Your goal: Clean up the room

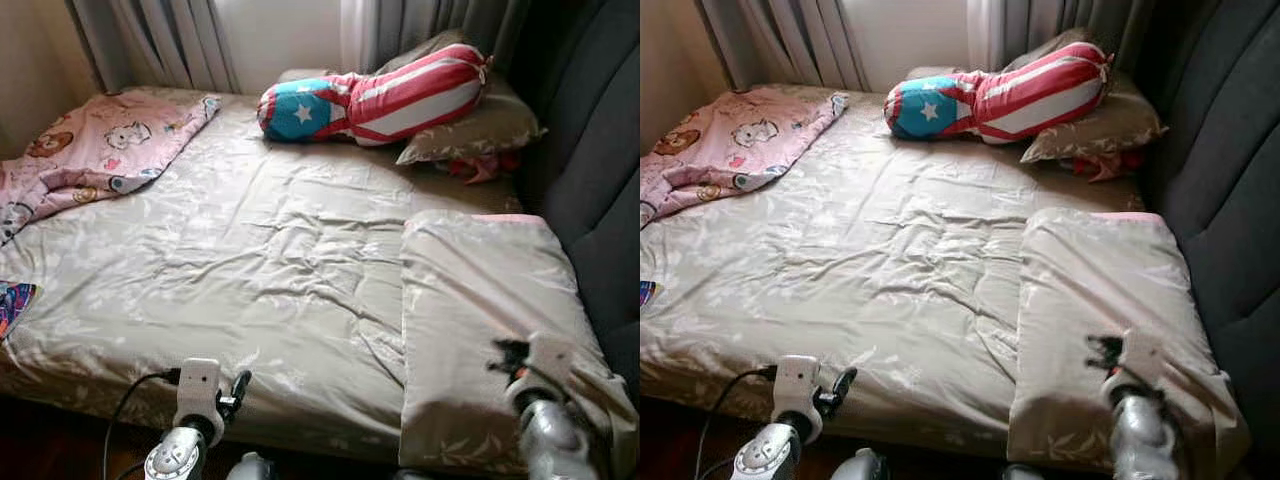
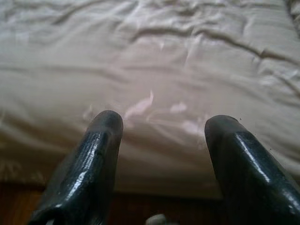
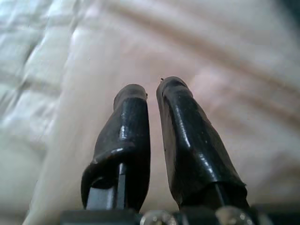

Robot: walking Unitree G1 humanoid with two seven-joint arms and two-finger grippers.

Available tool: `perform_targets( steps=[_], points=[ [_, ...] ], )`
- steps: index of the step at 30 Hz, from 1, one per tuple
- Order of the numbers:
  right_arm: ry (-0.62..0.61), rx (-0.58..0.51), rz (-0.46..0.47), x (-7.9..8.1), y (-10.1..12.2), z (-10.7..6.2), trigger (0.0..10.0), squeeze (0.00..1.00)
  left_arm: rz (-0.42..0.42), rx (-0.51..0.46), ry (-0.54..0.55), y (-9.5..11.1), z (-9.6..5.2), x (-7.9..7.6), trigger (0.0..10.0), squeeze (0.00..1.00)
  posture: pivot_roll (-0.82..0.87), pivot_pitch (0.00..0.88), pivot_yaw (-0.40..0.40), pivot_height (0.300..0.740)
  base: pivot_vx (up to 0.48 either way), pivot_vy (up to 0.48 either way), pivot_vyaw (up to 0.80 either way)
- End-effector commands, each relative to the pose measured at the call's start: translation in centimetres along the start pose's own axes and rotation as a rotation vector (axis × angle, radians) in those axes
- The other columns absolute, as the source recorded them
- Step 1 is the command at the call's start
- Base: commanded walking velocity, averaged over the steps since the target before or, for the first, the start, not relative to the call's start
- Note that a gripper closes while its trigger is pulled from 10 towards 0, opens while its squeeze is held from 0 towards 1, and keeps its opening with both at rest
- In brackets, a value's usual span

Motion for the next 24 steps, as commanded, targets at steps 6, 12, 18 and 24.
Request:
perform_targets(
  steps=[6, 12, 18, 24],
  points=[
    [-0.016, 0.226, 0.014, 0.6, -6.5, -2.3, 10.0, 0.0, -0.054, 0.132, 0.037, -3.0, -0.2, 0.4, 10.0, 0.0, -0.08, 0.0, -0.011, 0.67, 0.0, 0.0, 0.0],
    [-0.076, 0.316, 0.029, -0.4, -8.4, -3.3, 10.0, 0.0, -0.043, 0.218, 0.023, -4.6, -0.3, -0.1, 10.0, 0.0, -0.09, 0.0, -0.003, 0.689, 0.0, 0.0, 0.0],
    [-0.08, 0.385, 0.015, -0.3, -9.4, -3.6, 10.0, 0.0, -0.035, 0.29, 0.017, -5.8, -0.5, -0.6, 10.0, 0.0, -0.09, 0.0, -0.004, 0.729, 0.0, 0.0, 0.0],
    [-0.101, 0.432, 0.017, -0.1, -10.2, -4.0, 10.0, 0.0, -0.031, 0.368, 0.015, -7.2, -1.1, -0.8, 10.0, 0.0, -0.07, 0.0, -0.011, 0.74, 0.0, 0.0, 0.0]
  ],
)
Point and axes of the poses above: a point about 5 cm out from each wrist's last joint towards the gripper, its own z axis pointing out of the wrist towards the gripper, its own y axis along the axis of the wrist's last joint, x = y × z, the point moved 2 cm from there along z, pointing out of the wrist towards the gripper, and after that the axes turned 9 degrees about z, right-handed, at the moved point
